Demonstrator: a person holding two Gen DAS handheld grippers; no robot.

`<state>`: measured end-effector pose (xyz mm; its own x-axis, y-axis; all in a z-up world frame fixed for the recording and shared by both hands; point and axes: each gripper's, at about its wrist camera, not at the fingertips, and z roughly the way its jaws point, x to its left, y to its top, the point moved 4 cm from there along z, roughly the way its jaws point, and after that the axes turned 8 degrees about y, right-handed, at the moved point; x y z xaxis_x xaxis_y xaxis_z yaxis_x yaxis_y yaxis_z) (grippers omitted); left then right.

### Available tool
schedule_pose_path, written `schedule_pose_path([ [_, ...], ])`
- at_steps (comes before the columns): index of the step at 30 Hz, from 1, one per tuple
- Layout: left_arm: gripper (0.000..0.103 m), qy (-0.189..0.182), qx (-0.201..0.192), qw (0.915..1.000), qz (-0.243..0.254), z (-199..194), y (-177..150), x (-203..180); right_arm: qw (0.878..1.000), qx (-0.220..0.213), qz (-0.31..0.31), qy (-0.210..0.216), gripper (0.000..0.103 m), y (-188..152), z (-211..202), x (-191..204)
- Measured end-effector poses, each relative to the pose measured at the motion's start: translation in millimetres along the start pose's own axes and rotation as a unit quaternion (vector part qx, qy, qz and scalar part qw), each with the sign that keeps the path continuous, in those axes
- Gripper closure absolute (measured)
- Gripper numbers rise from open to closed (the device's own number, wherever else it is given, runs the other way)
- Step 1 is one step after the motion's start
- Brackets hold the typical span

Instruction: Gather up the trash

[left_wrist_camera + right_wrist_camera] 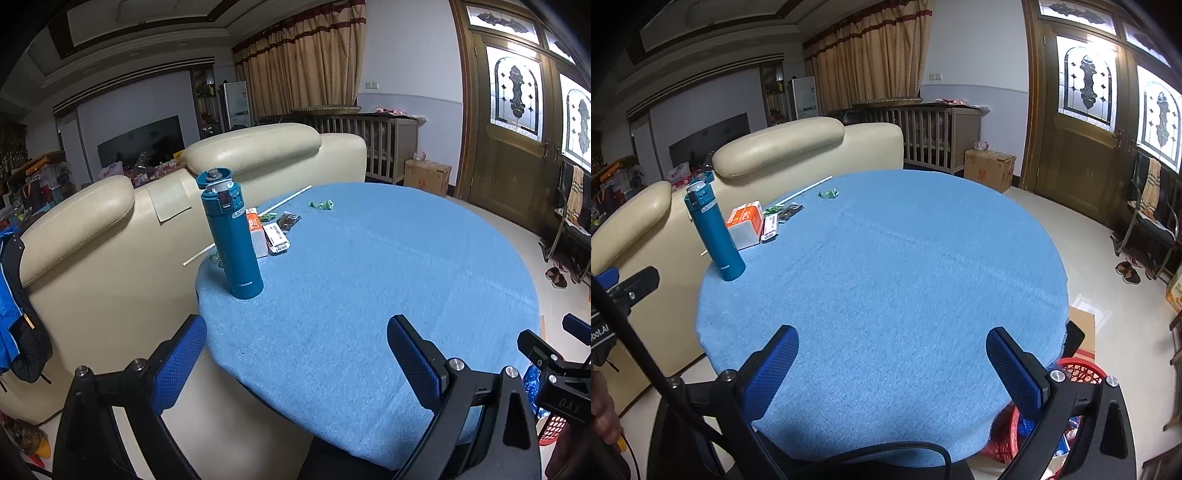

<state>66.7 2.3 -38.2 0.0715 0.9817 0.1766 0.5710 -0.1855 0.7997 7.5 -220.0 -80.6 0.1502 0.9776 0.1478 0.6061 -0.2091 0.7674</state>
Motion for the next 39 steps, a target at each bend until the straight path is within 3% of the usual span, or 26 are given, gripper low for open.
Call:
schedule_pose_path([
  [14, 0.005, -0.005, 0.021, 0.9994, 0.029, 11.8, -6.6, -19.7, 0.999, 0.008, 0.037, 0.003, 0.000, -5.0, 8.0, -24.2],
  [39, 0.005, -0.001, -0.004, 0.9979, 0.065, -11.8, -3.3, -43.9, 0.998, -0.013, 0.066, 0.013, 0.000, -8.4, -8.3, -41.7],
])
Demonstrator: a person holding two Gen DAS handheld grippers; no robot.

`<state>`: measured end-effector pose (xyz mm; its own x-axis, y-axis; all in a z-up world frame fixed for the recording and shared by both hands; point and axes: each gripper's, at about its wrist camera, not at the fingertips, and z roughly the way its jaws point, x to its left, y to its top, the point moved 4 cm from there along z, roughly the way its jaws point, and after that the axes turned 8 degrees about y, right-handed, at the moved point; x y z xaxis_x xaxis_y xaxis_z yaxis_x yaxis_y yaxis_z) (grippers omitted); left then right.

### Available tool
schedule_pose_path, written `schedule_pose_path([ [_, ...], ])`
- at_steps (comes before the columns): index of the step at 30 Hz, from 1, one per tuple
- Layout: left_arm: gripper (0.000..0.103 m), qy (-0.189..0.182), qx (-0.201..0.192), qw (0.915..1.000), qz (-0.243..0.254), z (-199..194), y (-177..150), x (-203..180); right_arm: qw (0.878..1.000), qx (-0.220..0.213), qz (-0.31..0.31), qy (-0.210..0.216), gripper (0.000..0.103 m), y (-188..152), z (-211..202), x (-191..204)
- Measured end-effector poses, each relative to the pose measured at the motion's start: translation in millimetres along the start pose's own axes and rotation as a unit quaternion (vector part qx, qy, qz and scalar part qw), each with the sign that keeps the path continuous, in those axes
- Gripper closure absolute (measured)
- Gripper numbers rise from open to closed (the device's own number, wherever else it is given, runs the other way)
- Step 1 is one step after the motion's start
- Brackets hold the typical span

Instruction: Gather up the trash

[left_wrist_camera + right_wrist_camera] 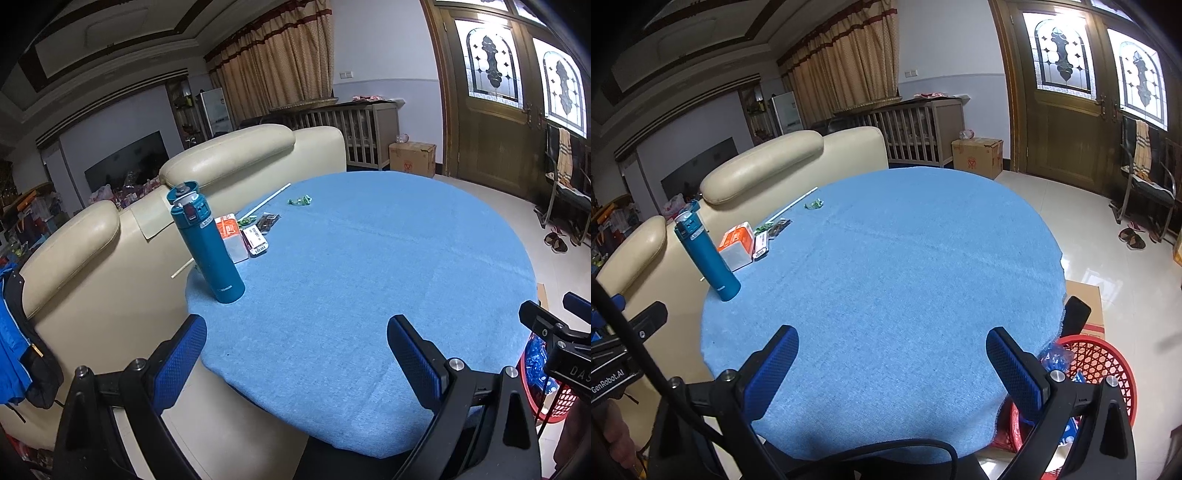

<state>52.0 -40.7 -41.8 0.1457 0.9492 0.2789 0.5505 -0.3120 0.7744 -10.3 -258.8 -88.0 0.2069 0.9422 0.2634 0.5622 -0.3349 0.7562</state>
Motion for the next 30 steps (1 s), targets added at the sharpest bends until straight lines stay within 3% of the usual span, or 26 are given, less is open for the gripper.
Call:
schedule_pose_path([
  [30, 0.005, -0.028, 0.100, 0.9929, 0.057, 73.9, -32.5, -56.9, 0.996, 0.074, 0.046, -0.021, 0.000, -24.6, 64.0, -42.4],
])
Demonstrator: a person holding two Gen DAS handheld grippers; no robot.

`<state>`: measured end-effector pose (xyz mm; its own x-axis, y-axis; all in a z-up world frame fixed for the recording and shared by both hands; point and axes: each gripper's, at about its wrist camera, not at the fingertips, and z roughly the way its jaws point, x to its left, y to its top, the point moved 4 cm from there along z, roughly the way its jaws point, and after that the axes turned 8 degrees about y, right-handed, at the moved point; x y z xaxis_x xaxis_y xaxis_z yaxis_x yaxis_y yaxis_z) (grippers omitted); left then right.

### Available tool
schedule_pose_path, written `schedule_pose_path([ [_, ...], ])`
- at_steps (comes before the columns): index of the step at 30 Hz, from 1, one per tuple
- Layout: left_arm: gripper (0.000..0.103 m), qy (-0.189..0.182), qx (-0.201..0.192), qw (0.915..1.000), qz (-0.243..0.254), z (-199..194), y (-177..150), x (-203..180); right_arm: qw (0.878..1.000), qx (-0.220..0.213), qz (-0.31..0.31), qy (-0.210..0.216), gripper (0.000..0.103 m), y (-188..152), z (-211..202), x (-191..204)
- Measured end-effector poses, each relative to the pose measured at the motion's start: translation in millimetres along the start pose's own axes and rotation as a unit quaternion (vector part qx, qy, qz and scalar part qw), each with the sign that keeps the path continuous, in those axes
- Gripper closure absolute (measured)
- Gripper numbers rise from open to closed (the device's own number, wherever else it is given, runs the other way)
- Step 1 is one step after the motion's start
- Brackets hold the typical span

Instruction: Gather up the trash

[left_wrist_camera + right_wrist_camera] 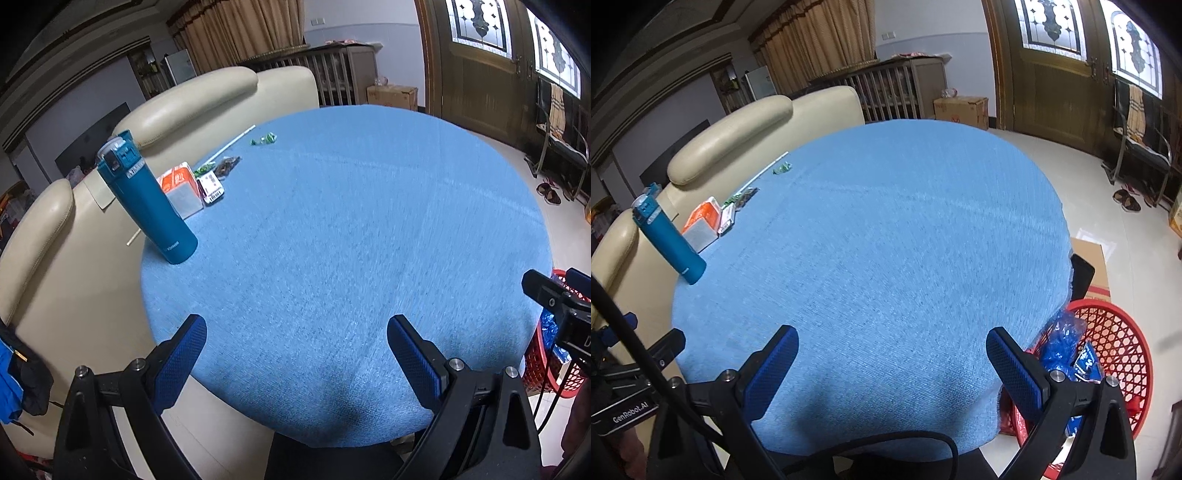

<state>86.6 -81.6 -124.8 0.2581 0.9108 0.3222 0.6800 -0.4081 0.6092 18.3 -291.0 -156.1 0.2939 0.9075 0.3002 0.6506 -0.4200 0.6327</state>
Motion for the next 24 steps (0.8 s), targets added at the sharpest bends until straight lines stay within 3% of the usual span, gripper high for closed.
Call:
schedule_pose_path([
  [24, 0.005, 0.000, -0.015, 0.9997, 0.019, -15.9, -1.6, -8.8, 0.998, -0.040, -0.039, -0.017, 0.000, -2.0, -16.8, 9.3],
])
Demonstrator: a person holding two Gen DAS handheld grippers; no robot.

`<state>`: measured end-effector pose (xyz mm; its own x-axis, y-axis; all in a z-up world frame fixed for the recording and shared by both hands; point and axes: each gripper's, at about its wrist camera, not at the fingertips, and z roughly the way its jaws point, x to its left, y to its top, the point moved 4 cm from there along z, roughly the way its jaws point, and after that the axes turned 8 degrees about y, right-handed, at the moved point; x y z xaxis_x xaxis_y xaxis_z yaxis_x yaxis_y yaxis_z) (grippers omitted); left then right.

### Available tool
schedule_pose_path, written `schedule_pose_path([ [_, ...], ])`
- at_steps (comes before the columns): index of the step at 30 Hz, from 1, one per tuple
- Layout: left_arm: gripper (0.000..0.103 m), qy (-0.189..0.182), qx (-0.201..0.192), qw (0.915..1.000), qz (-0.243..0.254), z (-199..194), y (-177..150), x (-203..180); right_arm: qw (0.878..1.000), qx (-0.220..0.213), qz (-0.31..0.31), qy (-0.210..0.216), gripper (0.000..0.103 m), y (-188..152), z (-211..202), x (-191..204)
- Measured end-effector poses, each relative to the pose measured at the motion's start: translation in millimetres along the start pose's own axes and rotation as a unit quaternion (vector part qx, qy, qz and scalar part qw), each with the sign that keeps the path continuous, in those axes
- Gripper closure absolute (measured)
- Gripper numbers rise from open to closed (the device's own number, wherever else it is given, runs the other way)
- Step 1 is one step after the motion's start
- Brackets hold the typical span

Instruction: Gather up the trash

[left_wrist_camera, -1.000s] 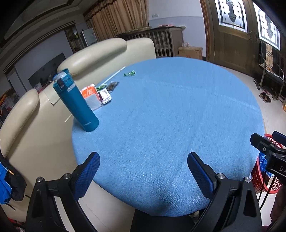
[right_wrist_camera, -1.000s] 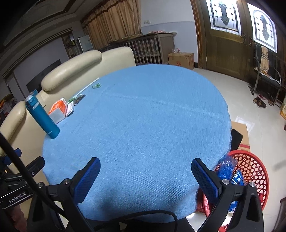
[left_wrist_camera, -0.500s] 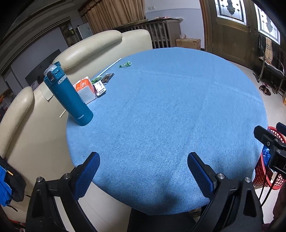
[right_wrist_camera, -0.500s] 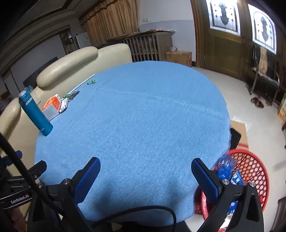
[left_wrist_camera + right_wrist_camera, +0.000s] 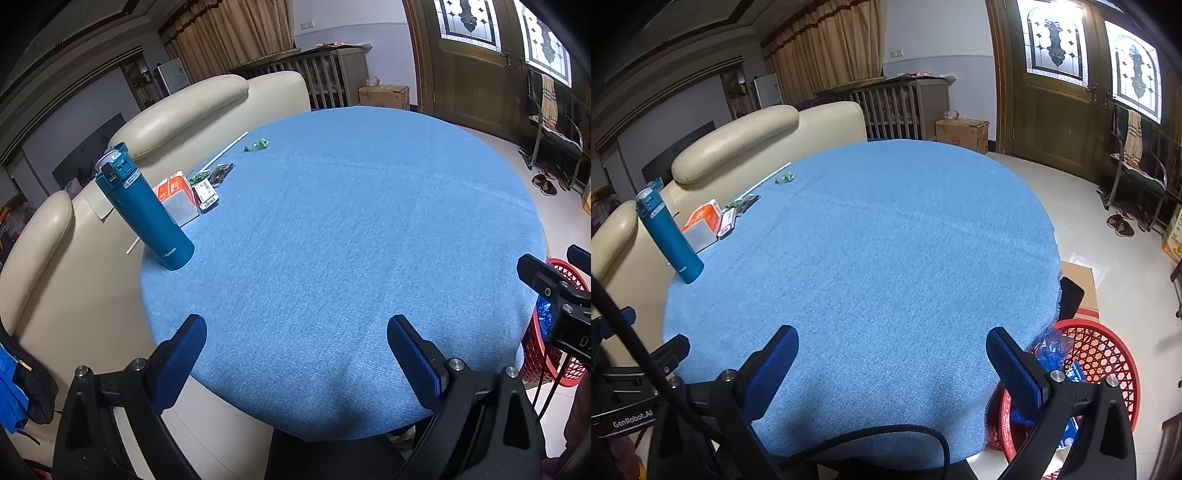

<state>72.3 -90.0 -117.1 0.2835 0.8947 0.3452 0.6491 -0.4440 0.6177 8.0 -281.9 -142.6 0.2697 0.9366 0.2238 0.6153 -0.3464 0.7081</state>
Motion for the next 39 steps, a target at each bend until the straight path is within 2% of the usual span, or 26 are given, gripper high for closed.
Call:
schedule_pose_path([
  [20, 0.005, -0.020, 0.025, 0.9994, 0.014, 27.1, 0.0, -14.1, 1.000, 0.015, -0.001, -0.015, 0.000, -1.6, 17.6, -4.9],
  [31, 0.005, -0.017, 0.014, 0.9998, -0.002, 40.9, 30.4, -2.4, 0.997, -0.029, -0.056, -0.053, 0.000, 24.1, 16.1, 4.5],
  [39, 0.005, -0.013, -0.008, 0.9991, -0.040, 40.6, 62.4, 19.7, 0.994, -0.057, -0.079, -0.056, 0.000, 44.4, 15.3, 16.9],
])
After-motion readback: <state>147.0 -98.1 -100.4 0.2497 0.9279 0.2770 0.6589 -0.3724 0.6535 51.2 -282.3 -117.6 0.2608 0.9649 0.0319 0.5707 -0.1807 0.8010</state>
